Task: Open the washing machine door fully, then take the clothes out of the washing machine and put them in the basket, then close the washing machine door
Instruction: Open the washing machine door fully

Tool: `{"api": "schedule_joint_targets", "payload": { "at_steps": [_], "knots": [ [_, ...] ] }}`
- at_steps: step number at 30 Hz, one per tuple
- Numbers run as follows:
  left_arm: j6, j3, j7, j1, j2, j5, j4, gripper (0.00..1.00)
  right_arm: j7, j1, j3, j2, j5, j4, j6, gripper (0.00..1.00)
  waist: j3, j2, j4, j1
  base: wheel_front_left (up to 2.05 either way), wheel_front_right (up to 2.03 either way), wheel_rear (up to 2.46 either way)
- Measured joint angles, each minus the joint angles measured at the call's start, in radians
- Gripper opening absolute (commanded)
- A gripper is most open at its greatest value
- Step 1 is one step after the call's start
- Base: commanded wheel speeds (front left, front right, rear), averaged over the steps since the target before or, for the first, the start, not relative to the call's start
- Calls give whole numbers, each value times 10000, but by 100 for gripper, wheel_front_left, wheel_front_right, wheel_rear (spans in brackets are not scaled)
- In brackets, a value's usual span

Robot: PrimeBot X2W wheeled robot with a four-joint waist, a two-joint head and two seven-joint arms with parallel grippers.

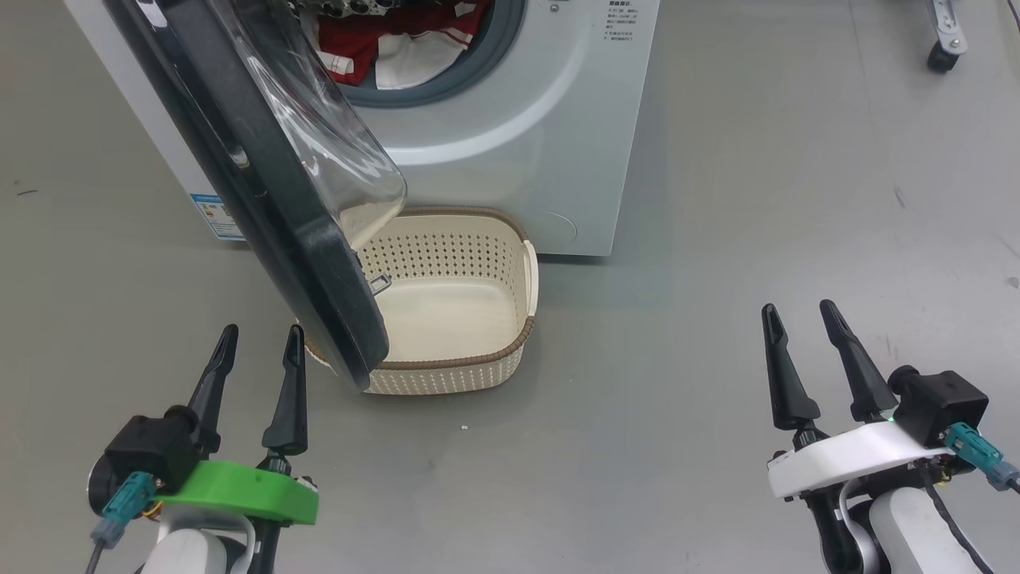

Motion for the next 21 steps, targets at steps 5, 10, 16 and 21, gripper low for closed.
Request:
{"api": "schedule_joint_targets", "payload": {
  "at_steps": [5, 10, 16, 21],
  "knots": [
    [0, -12, 0, 0, 4, 0, 2, 100, 0, 48, -132, 144, -100, 0, 86, 100, -7, 0, -24, 0, 0, 0, 0],
    [0, -50, -2, 0, 4, 0, 13, 100, 0, 194, -242, 226, -240, 2, 178, 100, -29, 0, -44, 0, 0, 0, 0],
    [0, -69, 0, 0, 4, 0, 44, 100, 0, 196, -336, 291, -341, 12, 276, 100, -65, 0, -47, 0, 0, 0, 0],
    [0, -65, 0, 0, 4, 0, 50, 100, 0, 259, -418, 391, -441, 23, 351, 100, -103, 0, -50, 0, 0, 0, 0]
  ]
}}
